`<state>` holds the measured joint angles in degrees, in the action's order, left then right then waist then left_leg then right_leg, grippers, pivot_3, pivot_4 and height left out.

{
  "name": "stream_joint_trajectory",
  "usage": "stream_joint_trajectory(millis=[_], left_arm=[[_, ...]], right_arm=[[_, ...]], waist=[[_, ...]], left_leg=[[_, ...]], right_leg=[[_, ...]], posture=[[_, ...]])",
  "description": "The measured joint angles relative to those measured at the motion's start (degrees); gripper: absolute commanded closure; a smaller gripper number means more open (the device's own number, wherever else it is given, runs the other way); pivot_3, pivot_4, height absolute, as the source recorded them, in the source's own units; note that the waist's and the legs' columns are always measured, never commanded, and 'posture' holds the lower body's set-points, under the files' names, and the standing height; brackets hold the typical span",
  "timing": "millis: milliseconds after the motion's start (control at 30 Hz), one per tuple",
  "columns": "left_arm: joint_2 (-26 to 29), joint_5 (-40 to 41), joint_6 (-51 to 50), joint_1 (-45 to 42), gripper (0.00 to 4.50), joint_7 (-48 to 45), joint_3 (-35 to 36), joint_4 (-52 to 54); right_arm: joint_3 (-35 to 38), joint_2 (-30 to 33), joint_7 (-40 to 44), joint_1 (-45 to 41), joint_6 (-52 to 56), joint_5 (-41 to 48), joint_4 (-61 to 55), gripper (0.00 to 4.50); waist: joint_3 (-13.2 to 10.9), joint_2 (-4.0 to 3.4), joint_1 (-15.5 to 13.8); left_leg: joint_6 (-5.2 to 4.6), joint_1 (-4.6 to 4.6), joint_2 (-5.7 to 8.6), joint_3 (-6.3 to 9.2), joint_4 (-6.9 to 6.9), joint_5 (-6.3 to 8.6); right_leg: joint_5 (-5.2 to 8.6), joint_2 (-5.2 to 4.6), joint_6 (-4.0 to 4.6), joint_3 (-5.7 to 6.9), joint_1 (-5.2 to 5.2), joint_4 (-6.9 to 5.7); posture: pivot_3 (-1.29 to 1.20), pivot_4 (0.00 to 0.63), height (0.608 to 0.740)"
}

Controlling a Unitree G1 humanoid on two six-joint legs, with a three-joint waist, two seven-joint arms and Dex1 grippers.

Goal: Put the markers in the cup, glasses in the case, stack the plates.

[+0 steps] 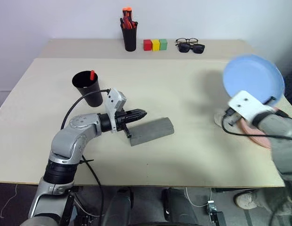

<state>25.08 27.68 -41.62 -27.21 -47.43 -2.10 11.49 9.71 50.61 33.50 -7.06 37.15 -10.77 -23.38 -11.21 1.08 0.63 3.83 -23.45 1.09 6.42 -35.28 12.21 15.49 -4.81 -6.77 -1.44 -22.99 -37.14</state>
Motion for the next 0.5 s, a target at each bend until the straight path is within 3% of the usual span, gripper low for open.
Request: stream_joint_trajectory(millis=[133, 333, 467, 500], left_arm=[[-1.32, -0.74, 2.16, -2.62, 4.31, -1.1, -2.31, -3.35], [-1.38, -1.33, 3.8, -3.24, 4.31, -1.13, -3.44, -4.75], [-0.42, -1.32, 3.82, -2.66, 4.31, -0.78, -3.19, -4.24], [-0.05, -1.26, 3.78, -2.15, 4.31, -0.6, -2.83, -3.89]], right_arm=[[2.27, -0.8, 2.2, 4.06, 2.6, 2.57, -3.52, 1.53], [-3.12, -4.67, 2.89, 4.47, 1.71, 5.36, -5.95, 1.53], [-7.32, -5.28, 0.81, 3.34, 0.3, 3.65, -0.32, 1.53], [-8.75, -5.3, -0.56, 2.64, -0.72, 2.28, 2.21, 2.06]], waist=[[0.01, -0.03, 0.82], [0.02, -0.06, 0.92], [0.01, -0.07, 0.43], [0.01, -0.07, 0.39]], left_leg=[[0.0, 0.14, -0.04, -0.09, -0.01, 0.0], [0.0, 0.12, -0.05, -0.05, 0.0, 0.0], [0.0, 0.11, -0.03, -0.06, 0.0, 0.0], [0.0, 0.12, -0.03, -0.06, 0.0, 0.0]], right_leg=[[0.0, 0.02, 0.01, -0.06, 0.07, 0.0], [0.0, 0.03, 0.01, -0.05, 0.08, 0.0], [0.0, 0.02, 0.01, -0.05, 0.08, 0.01], [0.01, 0.02, 0.01, -0.05, 0.08, 0.02]], posture=[[0.0, 0.15, 0.74], [0.0, 0.15, 0.74], [0.0, 0.15, 0.74], [0.0, 0.15, 0.74]])
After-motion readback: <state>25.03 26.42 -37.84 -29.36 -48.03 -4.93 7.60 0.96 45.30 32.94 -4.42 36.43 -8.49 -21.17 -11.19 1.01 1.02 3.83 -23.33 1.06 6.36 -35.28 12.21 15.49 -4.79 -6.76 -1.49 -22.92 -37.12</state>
